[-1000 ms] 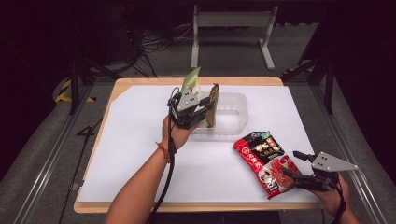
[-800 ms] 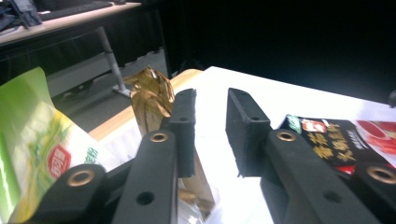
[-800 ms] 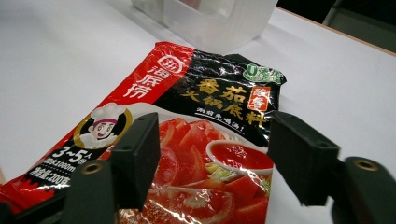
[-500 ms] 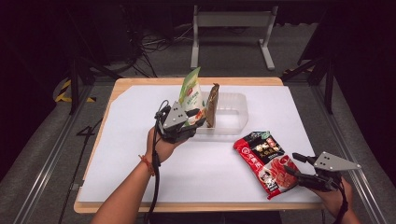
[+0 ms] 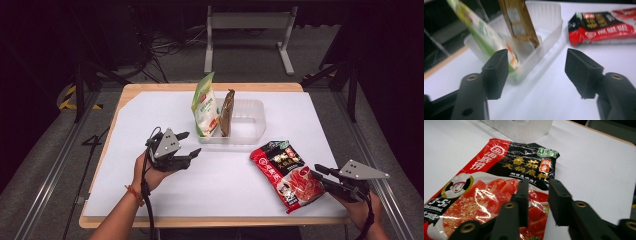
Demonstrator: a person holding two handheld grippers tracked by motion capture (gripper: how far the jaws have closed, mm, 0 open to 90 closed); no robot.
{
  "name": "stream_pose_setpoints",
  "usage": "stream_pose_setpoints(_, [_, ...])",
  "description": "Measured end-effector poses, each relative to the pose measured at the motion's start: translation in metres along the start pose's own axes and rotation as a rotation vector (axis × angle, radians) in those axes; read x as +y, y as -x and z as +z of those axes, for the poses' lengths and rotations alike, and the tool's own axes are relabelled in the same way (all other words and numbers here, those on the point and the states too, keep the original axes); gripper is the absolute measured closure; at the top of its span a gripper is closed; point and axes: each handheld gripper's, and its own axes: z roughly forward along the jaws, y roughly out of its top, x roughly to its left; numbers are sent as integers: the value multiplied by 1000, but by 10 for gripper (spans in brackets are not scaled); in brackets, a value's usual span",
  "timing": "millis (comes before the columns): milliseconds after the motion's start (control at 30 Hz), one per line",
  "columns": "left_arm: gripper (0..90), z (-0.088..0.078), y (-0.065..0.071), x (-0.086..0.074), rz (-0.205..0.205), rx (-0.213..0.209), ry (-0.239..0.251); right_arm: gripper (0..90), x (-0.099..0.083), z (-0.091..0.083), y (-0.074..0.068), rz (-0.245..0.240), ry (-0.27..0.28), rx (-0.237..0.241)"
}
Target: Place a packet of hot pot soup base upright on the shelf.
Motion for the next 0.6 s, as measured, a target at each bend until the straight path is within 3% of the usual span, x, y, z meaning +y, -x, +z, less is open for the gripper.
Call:
stream_pose_setpoints(100, [299,-5,0,-15,-23,2,-18,824,-2,1,5,10,-29,-19])
stream_pose_setpoints(133, [274,-7,0,-19,-28,27,-26,841,-2,1,7,17,-37,-29])
stream_pose_setpoints(167, [193,-8,1,-24,-33,49,-33,863,-4,2,9,24,-44,-39])
stream_pose_setpoints(200, [179,-10,1,-28,-39,51,-36,876,-5,2,11,34,-53,-41])
stream_pose_setpoints(367, [166,-19,2,-48,-69,69,-56,900,-10,9,19,62,-120,-41])
stream_pose_setpoints(400, [158,-21,1,-54,-95,67,-63,900,-11,10,20,65,-136,-40])
stream_pose_setpoints(500, [151,-25,2,-64,-96,78,-97,900,-14,16,23,81,-190,-28])
stream_pose_setpoints(600, [148,-30,3,-71,-110,76,-94,900,-14,17,24,94,-209,-6])
